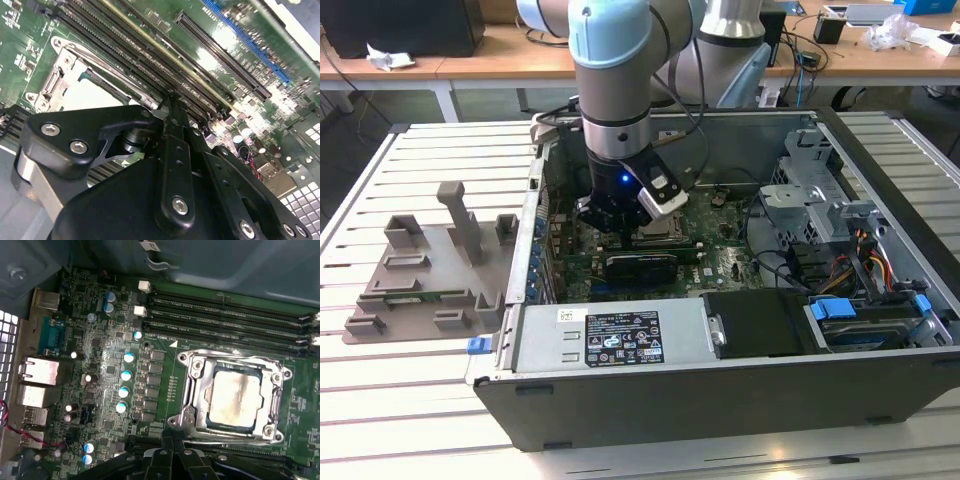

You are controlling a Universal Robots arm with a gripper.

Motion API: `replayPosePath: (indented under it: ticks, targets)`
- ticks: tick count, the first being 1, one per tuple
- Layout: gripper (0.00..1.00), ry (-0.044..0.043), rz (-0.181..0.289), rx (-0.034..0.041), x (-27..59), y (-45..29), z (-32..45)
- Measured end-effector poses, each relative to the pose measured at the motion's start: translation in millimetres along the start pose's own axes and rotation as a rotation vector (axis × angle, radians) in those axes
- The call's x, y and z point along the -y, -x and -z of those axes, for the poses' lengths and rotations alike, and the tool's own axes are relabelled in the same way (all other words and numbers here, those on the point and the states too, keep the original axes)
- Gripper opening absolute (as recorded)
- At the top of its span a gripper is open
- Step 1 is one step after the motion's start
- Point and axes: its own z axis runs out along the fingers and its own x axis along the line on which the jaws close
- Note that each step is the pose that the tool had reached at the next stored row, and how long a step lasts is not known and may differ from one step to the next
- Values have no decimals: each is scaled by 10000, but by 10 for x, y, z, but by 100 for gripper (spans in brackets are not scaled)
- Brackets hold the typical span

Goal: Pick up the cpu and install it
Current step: 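Install the second cpu locking lever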

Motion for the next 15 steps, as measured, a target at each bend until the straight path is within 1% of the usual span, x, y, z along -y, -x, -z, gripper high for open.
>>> replayPosePath:
  ticks: [2, 4, 6, 8, 10, 12, 13, 14, 15]
  targets:
    - [11, 8, 70, -3, -17, 2, -12]
    - [11, 49, 206, 1, -43, 6, -20]
    - [11, 50, 248, 6, -41, 6, -15]
    - [11, 51, 250, 5, -17, 3, -8]
    - [11, 50, 249, 4, 33, -5, 4]
    - [11, 49, 250, 3, 56, -8, 17]
    - [11, 51, 249, 4, 63, -8, 36]
    - [11, 52, 247, 5, 65, -7, 74]
    - [11, 54, 250, 7, 68, -7, 75]
